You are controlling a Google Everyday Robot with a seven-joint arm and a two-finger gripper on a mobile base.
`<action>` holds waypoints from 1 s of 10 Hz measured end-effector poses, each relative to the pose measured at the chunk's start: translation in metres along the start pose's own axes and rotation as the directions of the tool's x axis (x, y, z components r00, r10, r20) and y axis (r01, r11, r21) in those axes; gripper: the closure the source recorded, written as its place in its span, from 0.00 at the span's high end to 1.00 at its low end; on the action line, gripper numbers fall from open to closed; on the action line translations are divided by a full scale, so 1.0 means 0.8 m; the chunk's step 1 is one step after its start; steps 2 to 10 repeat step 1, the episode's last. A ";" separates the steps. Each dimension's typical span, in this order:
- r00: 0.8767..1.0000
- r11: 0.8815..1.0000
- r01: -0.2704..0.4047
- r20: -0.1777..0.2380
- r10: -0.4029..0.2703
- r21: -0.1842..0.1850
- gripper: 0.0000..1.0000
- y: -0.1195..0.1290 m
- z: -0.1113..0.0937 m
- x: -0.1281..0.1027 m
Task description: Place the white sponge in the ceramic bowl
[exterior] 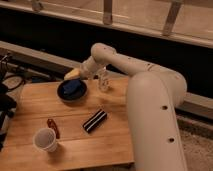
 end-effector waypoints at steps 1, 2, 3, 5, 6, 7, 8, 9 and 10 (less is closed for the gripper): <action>1.000 1.000 0.001 -0.001 -0.001 0.001 0.86 0.000 0.000 0.001; 1.000 1.000 0.001 -0.001 -0.001 0.001 0.86 0.000 0.000 0.001; 1.000 1.000 0.001 -0.001 -0.001 0.001 0.86 0.000 0.000 0.001; 1.000 1.000 0.001 -0.001 -0.001 0.001 0.86 0.000 0.000 0.001; 1.000 1.000 0.001 -0.001 -0.001 0.001 0.86 0.000 0.000 0.001; 1.000 1.000 0.001 -0.001 -0.001 0.001 0.86 0.000 0.000 0.001; 1.000 1.000 0.001 -0.001 -0.001 0.001 0.86 0.000 0.000 0.001; 1.000 1.000 0.001 -0.001 -0.001 0.001 0.86 0.000 0.000 0.001; 1.000 1.000 0.001 -0.001 -0.001 0.001 0.86 0.000 0.000 0.001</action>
